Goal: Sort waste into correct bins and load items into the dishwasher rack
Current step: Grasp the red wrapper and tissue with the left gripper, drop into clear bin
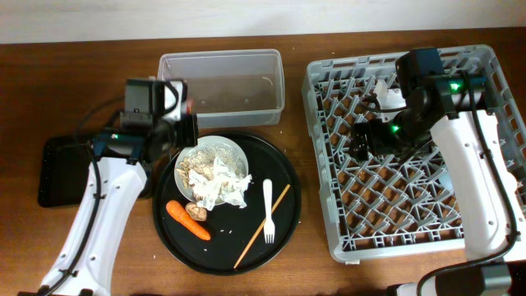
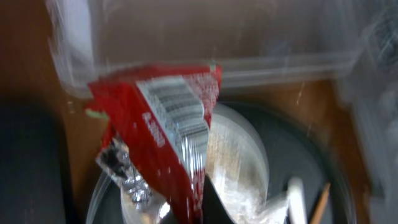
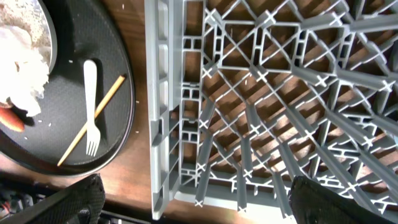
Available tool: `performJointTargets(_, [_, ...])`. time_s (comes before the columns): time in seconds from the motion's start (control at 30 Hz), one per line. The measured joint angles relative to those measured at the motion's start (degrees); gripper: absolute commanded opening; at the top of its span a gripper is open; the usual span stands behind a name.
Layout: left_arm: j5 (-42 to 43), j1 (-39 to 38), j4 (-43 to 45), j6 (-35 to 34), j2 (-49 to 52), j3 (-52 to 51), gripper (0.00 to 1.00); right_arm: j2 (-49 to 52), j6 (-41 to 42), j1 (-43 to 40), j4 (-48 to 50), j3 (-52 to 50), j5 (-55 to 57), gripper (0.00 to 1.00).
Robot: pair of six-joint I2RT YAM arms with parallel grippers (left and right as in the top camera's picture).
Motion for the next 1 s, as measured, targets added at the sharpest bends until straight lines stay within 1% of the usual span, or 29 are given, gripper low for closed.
performJointTargets(0.13, [-2.4,-0.1,17.4,0.0,1.2,2.0,0.01,0.0,0.0,0.0,-0.1,0.0,0.0,0.98])
performJointTargets(0.2, [-4.0,0.0,21.5,0.0,6.6,2.2,0.01,0.0,0.0,0.0,-0.1,0.0,0.0,0.98])
performJointTargets(0.23, [-4.5,-0.1,23.2,0.0,9.7,2.2,0.07,0.0,0.0,0.0,0.0,0.0,0.0,0.99])
performJointTargets(0.27, [-4.8,-0.1,24.4,0.0,14.4,2.0,0.44,0.0,0.0,0.0,0.0,0.0,0.0,0.98])
performJointTargets(0.3, [-4.9,-0.1,25.4,-0.2,15.7,2.0,0.82,0.0,0.0,0.0,0.0,0.0,0.0,0.98])
performJointTargets(0.33, [-5.0,-0.1,27.0,0.1,17.2,2.0,0.99,0.0,0.0,0.0,0.0,0.0,0.0,0.99])
performJointTargets(0.43, [-5.0,-0.1,26.8,-0.1,17.9,2.1,0.99,0.0,0.0,0.0,0.0,0.0,0.0,0.98])
performJointTargets(0.5, [-4.9,0.0,21.9,-0.1,17.5,2.8,0.99,0.0,0.0,0.0,0.0,0.0,0.0,0.99])
performJointTargets(0.57, [-2.5,-0.1,10.7,0.0,14.1,3.4,0.99,0.0,0.0,0.0,0.1,0.0,0.0,0.98])
performJointTargets(0.6, [0.2,-0.7,2.6,0.0,9.9,3.6,0.99,0.0,0.0,0.0,-0.1,0.0,0.0,0.98])
performJointTargets(0.67, [2.9,-3.2,-7.5,0.0,6.8,4.5,0.99,0.0,0.0,0.0,0.1,0.0,0.0,0.98])
performJointTargets(0.7, [3.3,-4.7,-9.7,0.0,6.9,4.2,0.99,0.0,0.0,0.0,0.0,0.0,0.0,0.98])
performJointTargets(0.8, [4.3,-8.8,-9.6,0.0,9.2,1.3,0.99,0.0,0.0,0.0,0.0,0.0,0.0,0.98])
performJointTargets(0.9, [4.2,-9.0,-9.2,0.0,14.3,-0.7,0.98,0.0,0.0,0.0,0.0,0.0,0.0,0.98])
performJointTargets(0.93, [4.0,-9.0,-9.1,0.0,16.8,-0.8,0.89,0.0,0.0,0.0,0.0,0.0,0.0,0.98])
performJointTargets(1.0, [4.0,-9.0,-9.1,0.0,19.3,-1.0,0.42,0.0,0.0,0.0,0.0,0.0,0.0,0.98])
